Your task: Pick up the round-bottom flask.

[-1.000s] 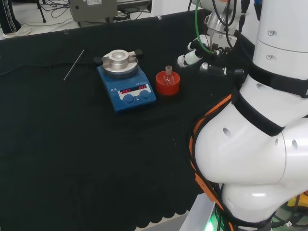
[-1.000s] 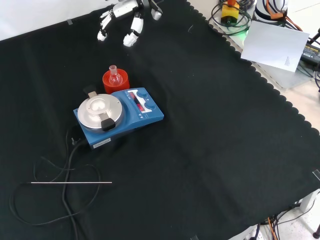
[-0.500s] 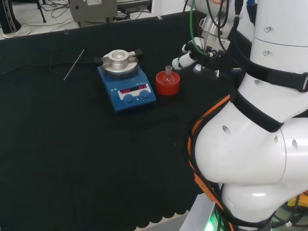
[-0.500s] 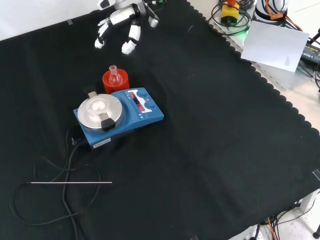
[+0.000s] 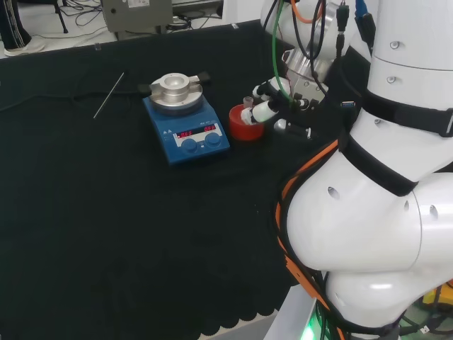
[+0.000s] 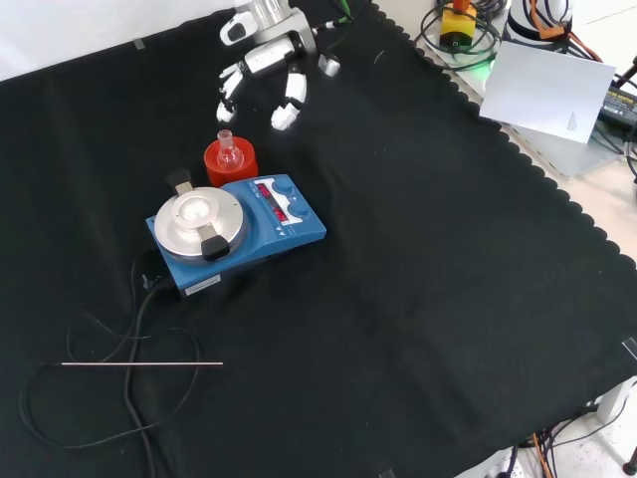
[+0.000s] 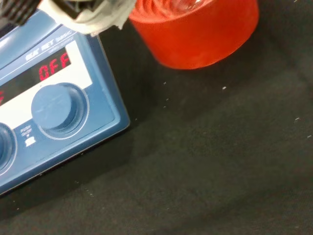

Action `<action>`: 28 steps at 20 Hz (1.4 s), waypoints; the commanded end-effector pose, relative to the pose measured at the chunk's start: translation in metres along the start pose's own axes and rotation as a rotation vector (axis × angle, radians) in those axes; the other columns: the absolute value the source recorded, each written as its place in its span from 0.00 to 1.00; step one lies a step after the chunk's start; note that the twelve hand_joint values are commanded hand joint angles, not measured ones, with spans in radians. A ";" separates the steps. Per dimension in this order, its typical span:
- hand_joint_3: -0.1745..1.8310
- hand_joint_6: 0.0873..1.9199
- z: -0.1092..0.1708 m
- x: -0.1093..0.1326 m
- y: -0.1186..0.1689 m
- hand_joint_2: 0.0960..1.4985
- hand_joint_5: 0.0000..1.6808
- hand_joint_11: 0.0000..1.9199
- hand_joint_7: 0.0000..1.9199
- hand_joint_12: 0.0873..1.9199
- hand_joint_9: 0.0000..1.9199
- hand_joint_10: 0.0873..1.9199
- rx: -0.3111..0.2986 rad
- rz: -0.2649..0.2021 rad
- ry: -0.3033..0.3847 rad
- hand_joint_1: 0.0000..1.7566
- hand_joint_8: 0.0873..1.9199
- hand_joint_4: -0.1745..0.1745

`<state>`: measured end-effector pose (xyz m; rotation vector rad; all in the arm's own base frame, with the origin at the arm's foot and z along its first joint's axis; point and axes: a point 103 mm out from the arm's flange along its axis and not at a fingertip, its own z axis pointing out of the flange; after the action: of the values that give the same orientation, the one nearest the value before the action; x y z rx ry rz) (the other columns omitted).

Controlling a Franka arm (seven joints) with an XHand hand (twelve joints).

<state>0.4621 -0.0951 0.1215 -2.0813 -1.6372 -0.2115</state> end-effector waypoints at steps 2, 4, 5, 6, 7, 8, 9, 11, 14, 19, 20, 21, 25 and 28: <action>0.39 0.00 0.011 0.004 0.008 0.35 0.36 0.00 0.15 0.66 0.22 0.31 -0.018 0.007 0.028 0.49 0.30 0.38; 0.39 0.00 0.011 0.005 0.010 0.35 0.36 0.00 0.15 0.66 0.23 0.31 -0.025 0.015 0.044 0.50 0.30 0.38; 0.40 0.00 0.011 0.005 0.012 0.35 0.36 0.00 0.15 0.66 0.23 0.31 -0.030 0.019 0.051 0.50 0.30 0.38; 0.40 0.00 0.010 0.006 0.014 0.35 0.36 0.00 0.15 0.66 0.23 0.31 -0.036 0.022 0.056 0.50 0.30 0.38; 0.40 0.00 0.010 0.006 0.016 0.35 0.36 0.00 0.15 0.66 0.23 0.31 -0.038 0.026 0.063 0.50 0.30 0.38; 0.40 0.00 0.009 0.007 0.018 0.35 0.36 0.00 0.15 0.66 0.23 0.31 -0.039 0.031 0.070 0.50 0.30 0.38; 0.40 0.00 0.008 0.007 0.020 0.35 0.36 0.00 0.15 0.66 0.23 0.31 -0.034 0.039 0.081 0.50 0.30 0.38; 0.40 0.00 0.004 0.008 0.024 0.35 0.36 0.00 0.15 0.67 0.23 0.31 -0.035 0.040 0.098 0.50 0.30 0.37; 0.40 0.00 -0.002 0.009 0.030 0.35 0.36 0.00 0.15 0.67 0.23 0.31 -0.056 0.036 0.116 0.51 0.30 0.37; 0.40 0.00 0.005 0.012 0.028 0.35 0.36 0.00 0.16 0.67 0.23 0.31 -0.067 0.042 0.101 0.51 0.30 0.37; 0.40 0.00 0.007 0.012 0.027 0.35 0.36 0.00 0.16 0.67 0.23 0.31 -0.063 0.045 0.103 0.51 0.30 0.37; 0.40 0.00 0.008 0.012 0.028 0.35 0.36 0.00 0.16 0.67 0.23 0.31 -0.062 0.046 0.103 0.51 0.30 0.37; 0.40 0.00 0.010 0.006 0.033 0.34 0.37 0.00 0.16 0.67 0.23 0.31 -0.042 0.048 0.116 0.51 0.30 0.37; 0.40 0.00 0.014 0.000 0.041 0.34 0.38 0.00 0.16 0.67 0.23 0.31 -0.041 0.050 0.118 0.51 0.31 0.37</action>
<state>0.4839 -0.0877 0.1057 -2.0963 -1.5196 -0.3353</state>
